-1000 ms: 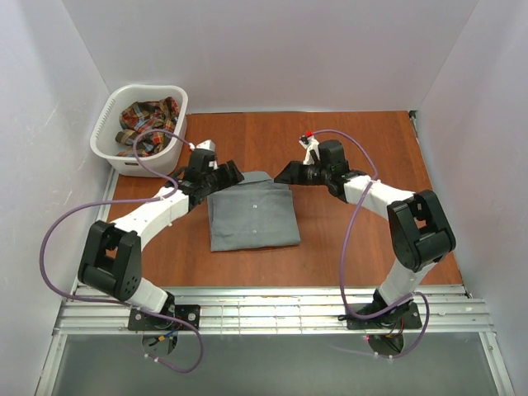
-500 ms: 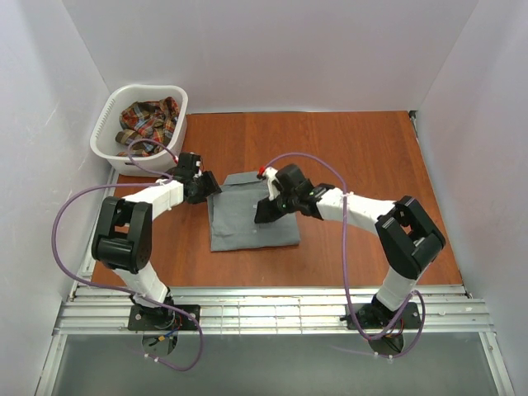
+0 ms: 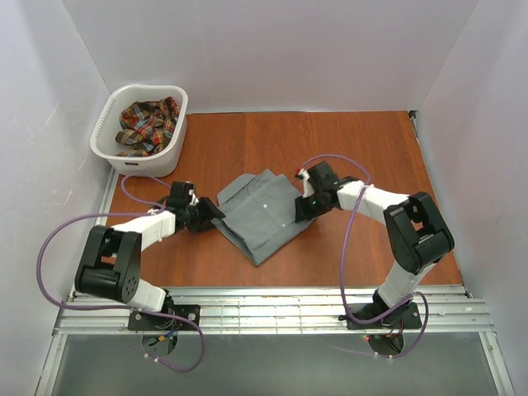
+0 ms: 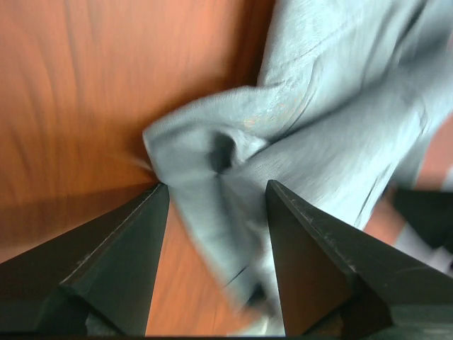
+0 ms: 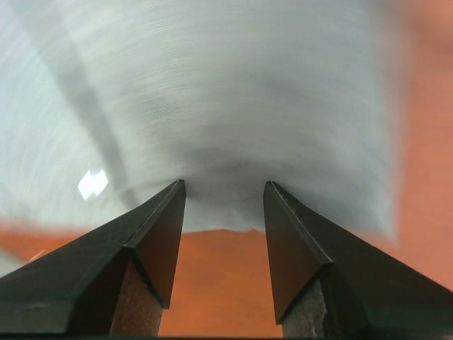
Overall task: Fold and stack the long sleeve shirts
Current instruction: Fold the shirt
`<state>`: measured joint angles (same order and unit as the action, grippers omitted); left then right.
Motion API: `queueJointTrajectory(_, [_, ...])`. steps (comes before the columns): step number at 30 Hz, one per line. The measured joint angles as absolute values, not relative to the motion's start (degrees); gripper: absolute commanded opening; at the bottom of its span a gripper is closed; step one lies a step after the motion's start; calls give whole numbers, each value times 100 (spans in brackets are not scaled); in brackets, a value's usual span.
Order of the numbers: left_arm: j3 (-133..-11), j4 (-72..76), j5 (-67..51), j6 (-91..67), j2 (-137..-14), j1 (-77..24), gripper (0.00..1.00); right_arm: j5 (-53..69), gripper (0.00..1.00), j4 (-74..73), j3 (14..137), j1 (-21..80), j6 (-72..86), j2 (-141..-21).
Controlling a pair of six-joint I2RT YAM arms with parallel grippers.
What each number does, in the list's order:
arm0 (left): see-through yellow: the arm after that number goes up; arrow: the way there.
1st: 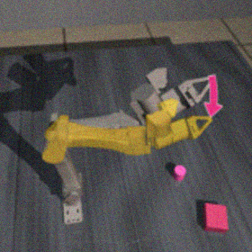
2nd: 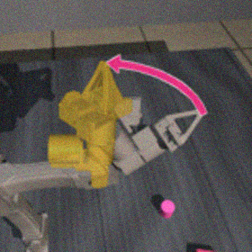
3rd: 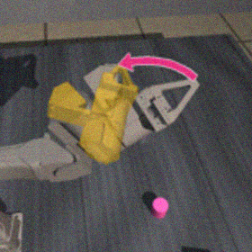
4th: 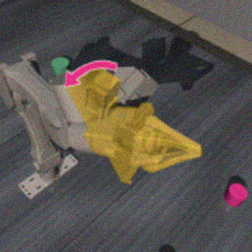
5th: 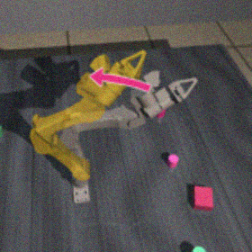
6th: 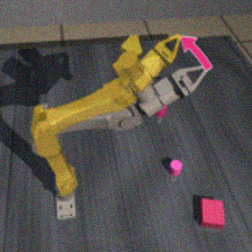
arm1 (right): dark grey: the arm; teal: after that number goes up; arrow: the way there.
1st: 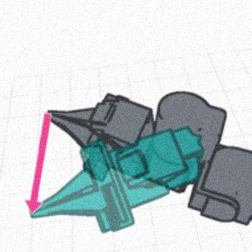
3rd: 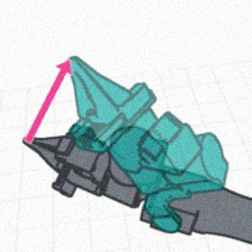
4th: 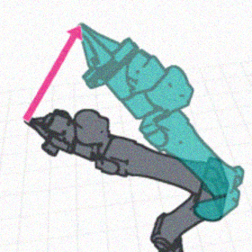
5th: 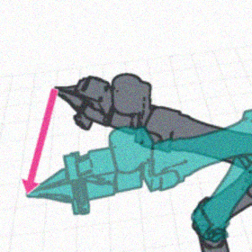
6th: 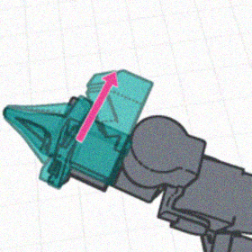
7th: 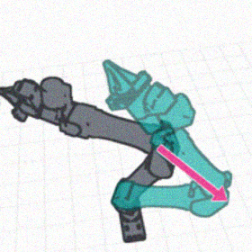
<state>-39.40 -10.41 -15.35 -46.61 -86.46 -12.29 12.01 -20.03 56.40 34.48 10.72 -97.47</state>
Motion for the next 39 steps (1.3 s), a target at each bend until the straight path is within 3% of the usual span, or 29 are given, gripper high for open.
queueJointTrajectory(4, [-3212,-1083,-2058,-4950,-7931,-1540,59,589,43,-2436,6088,2399,709,-9760])
queueJointTrajectory(8, [-2921,-1400,-2287,-5116,-7341,-2075,62,353,44,-2687,6650,2226,449,-9708])
queueJointTrajectory(12, [-2995,-1940,-1839,-5052,-6545,-2150,66,73,46,-2703,6766,2978,141,-9227])
queueJointTrajectory(16, [-3632,-2283,-1337,-4737,-6744,-2108,66,-252,53,-2591,6757,4438,-60,-8755])
queueJointTrajectory(21, [-4141,-2196,-1262,-4368,-7710,-2078,59,-823,56,-2475,6785,5730,231,-8864])
queueJointTrajectory(29, [-4198,-2086,-1435,-4108,-8545,-2071,47,-1918,59,-2517,7428,6519,1796,-10084])
queueJointTrajectory(39, [-3920,-1699,-1839,-4147,-8586,-2069,17,-2563,58,-2655,7992,6849,2718,-10925])
